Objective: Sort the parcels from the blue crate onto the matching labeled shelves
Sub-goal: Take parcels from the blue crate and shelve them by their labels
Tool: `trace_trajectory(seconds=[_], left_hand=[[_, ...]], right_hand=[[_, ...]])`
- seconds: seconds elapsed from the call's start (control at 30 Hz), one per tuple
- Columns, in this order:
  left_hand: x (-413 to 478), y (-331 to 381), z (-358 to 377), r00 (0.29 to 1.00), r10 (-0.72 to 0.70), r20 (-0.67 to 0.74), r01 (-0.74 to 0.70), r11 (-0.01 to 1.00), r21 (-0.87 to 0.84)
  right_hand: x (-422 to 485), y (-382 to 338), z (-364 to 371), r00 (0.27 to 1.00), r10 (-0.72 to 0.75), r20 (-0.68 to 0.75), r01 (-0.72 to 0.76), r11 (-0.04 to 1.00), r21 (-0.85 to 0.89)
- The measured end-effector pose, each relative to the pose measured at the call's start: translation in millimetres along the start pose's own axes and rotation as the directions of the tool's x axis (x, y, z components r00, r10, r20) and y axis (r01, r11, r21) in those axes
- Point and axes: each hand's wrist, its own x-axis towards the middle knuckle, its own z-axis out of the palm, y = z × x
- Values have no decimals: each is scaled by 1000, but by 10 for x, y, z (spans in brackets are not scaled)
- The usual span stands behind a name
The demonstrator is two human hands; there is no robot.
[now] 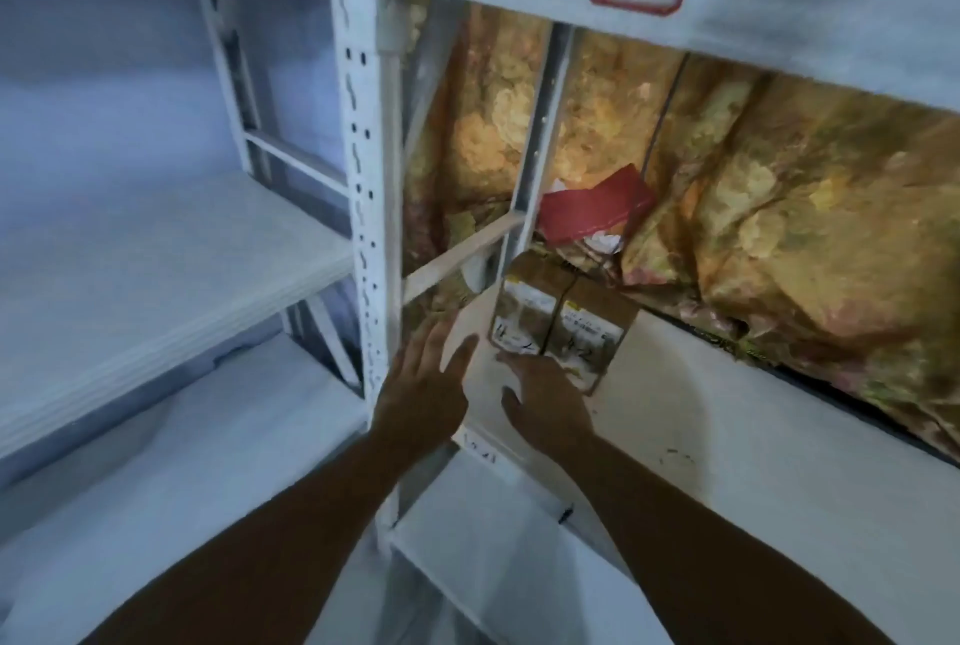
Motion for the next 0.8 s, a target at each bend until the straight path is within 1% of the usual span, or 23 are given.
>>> trace_trajectory(seconds=[0.07,0.1,0.17,0.2,0.23,0.3,0.33,0.4,0.47,0.53,0.6,0.67,0.8], left_hand=[[-384,-113,-87,994,-78,80,69,992,106],[-633,-175,-100,984,-137,117,118,981,154],[-1135,-278,-140,944,-276,181,229,942,245],[-1415,-292,-192,907,-366,208,300,908,292],[-1658,-288,-226,870,-446,211,366,870,330],[-2139,-213,-356,750,-623,221,526,765,370],[-2354,-197,-393,695,-680,234,583,723,371],[-2842,-171,-529,558,-784,273,681,620,390],[-3309,-166,-698,428,-851,304,732,524,435],[-3732,-189,-860,320,-903,288,807,419,417],[-4155,-199,-1023,244,-936,254,863,329,384],[-4524,-225,-1126,189,-954,233,887,268,376],[-5257,-377,-1155,45,-959,278,911,154,383]], right_hand=[[-81,-227,118,993,-118,-18,118,993,-8],[-153,-342,214,980,-188,-60,187,982,-12],[-304,-531,424,946,-299,-122,303,953,20],[-405,-636,550,940,-330,-86,336,939,68],[-494,-724,669,933,-361,-13,360,927,103],[-671,-906,918,895,-429,121,416,901,122],[-738,-987,1026,874,-451,178,436,892,119],[-919,-1193,1245,816,-493,301,477,869,130],[-1090,-1390,1437,748,-526,405,532,840,108],[-1201,-1554,1578,684,-546,483,589,805,75],[-1311,-1731,1706,634,-533,560,626,779,33],[-1411,-1901,1823,611,-515,601,640,768,7],[-1663,-2355,2103,552,-495,671,652,758,23]])
